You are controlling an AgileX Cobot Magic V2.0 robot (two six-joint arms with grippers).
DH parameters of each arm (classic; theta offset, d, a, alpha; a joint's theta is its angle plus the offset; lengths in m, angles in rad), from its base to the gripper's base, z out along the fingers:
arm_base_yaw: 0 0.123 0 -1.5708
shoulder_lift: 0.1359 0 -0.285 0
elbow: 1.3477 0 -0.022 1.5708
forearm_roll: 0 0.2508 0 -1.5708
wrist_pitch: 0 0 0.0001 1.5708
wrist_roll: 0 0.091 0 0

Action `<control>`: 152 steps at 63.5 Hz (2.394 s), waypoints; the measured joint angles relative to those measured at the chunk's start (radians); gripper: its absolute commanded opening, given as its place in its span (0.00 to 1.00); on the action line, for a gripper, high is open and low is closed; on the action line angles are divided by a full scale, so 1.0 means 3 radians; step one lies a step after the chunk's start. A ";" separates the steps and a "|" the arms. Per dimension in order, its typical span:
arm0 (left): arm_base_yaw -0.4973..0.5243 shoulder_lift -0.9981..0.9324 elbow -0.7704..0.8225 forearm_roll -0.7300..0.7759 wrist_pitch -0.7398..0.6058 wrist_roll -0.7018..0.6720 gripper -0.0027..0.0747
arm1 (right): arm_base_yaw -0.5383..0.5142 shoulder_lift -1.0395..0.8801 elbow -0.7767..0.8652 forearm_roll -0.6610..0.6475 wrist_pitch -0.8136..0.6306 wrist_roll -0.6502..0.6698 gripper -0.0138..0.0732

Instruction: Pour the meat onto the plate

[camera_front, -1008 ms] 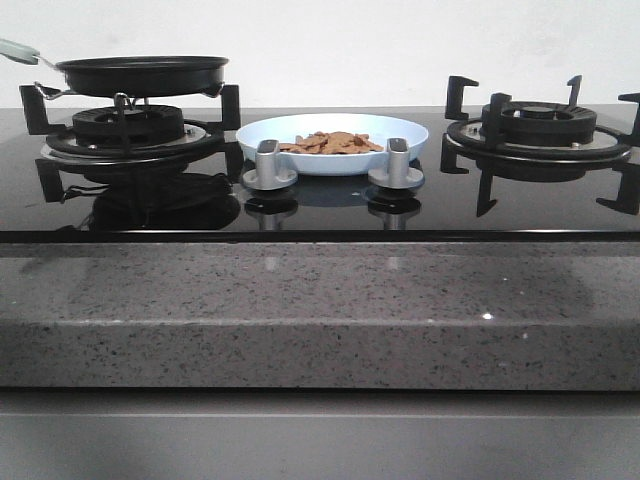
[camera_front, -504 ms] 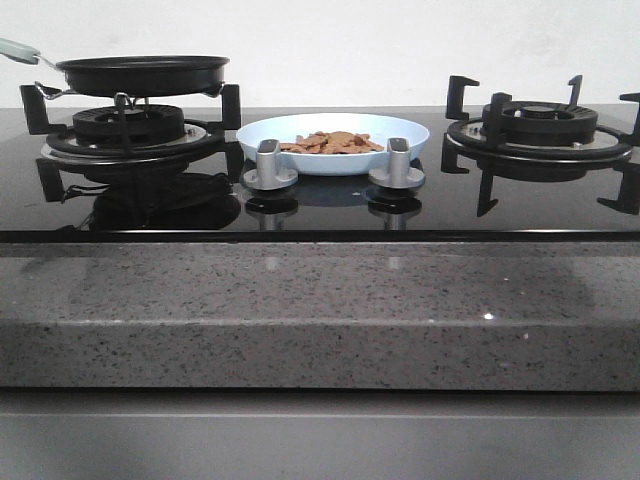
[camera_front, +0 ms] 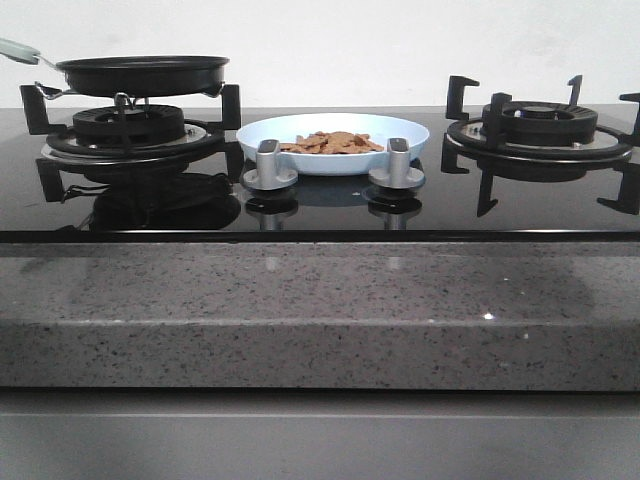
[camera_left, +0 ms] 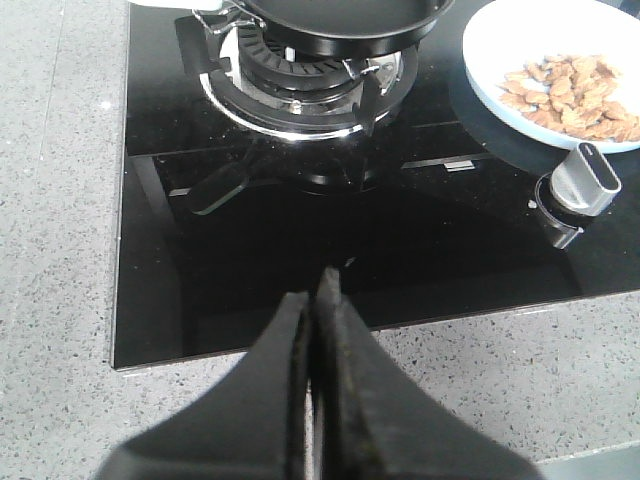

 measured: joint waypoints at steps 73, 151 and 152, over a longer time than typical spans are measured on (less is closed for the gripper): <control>0.0281 -0.2556 0.2865 0.0610 -0.2213 -0.0958 0.01 | 0.0000 0.0000 0.0011 0.0000 0.0007 0.0000 0.08; 0.0281 -0.2556 0.2951 0.0504 -0.2858 -0.0666 0.01 | 0.0000 0.0000 0.0011 0.0000 0.0007 0.0000 0.08; 0.0281 -0.2556 0.2951 0.0504 -0.2861 -0.0673 0.01 | 0.0000 0.0000 0.0011 0.0000 0.0007 0.0000 0.08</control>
